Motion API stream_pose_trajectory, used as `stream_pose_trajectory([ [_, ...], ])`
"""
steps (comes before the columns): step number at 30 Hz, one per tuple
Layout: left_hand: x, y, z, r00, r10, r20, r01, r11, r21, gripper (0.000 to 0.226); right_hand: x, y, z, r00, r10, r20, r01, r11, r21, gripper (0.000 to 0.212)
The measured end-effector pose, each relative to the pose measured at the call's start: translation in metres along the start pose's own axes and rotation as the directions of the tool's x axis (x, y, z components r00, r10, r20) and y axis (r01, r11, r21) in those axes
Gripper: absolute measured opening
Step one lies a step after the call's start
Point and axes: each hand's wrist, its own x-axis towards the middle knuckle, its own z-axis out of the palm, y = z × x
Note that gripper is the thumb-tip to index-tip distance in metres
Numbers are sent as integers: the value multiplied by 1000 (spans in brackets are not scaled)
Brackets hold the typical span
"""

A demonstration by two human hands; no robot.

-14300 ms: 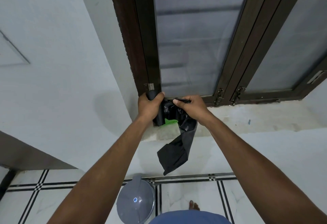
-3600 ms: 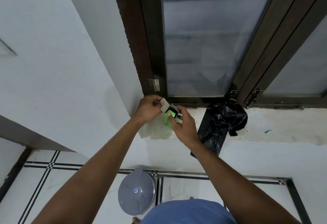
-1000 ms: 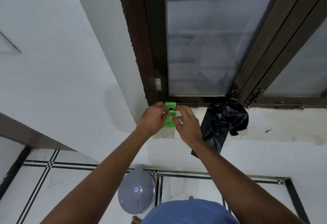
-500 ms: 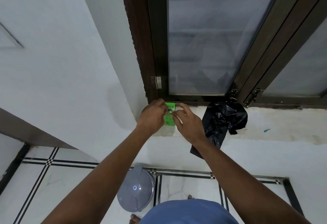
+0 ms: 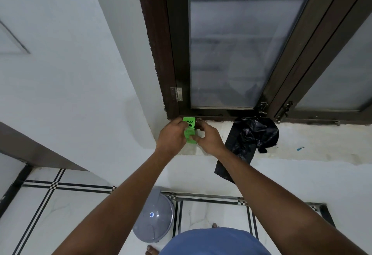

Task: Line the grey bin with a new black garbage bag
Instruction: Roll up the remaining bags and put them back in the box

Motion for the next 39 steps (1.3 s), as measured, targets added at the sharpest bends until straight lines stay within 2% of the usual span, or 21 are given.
stream_pose_trajectory([
  [3,-11,-2,11,984,-138,-111,124,984,-126,24,4,4,-7,996,-54,-70,50,997,-66,56],
  [5,-20,-7,22,963,-243,-112,222,959,-174,22,7,7,-13,989,-120,-87,104,979,-174,59],
  [8,-37,-18,42,936,-348,53,352,914,-203,20,12,12,-14,990,-140,18,138,934,-331,60],
  [11,-55,-25,55,884,-391,258,455,845,-280,21,14,14,-6,989,-45,139,96,917,-387,66],
  [14,-73,-30,60,878,-363,312,462,814,-353,24,10,19,-5,995,47,90,-15,944,-329,82],
  [18,-86,-33,62,883,-353,310,454,811,-370,29,0,33,-7,997,76,-22,-79,928,-364,74],
  [22,-92,-30,59,870,-396,293,490,757,-432,34,-2,21,11,994,102,-26,-105,956,-275,66],
  [26,-97,-34,53,836,-451,312,549,698,-460,42,8,-1,40,995,99,30,-92,979,-180,68],
  [30,-100,-40,48,824,-475,308,565,659,-496,35,4,-2,44,986,162,-31,-165,982,-91,73],
  [32,-96,-36,45,841,-456,292,539,659,-524,28,-8,3,35,975,188,-119,-188,982,13,62],
  [35,-78,-20,46,882,-385,272,471,690,-549,23,-30,15,17,930,280,-237,-225,946,235,32],
  [37,-62,-1,50,899,-328,290,437,700,-565,23,-43,23,5,892,368,-264,-259,892,370,17],
  [39,-46,24,58,916,-254,311,393,728,-562,21,-56,33,-11,851,442,-282,-288,844,453,13],
])
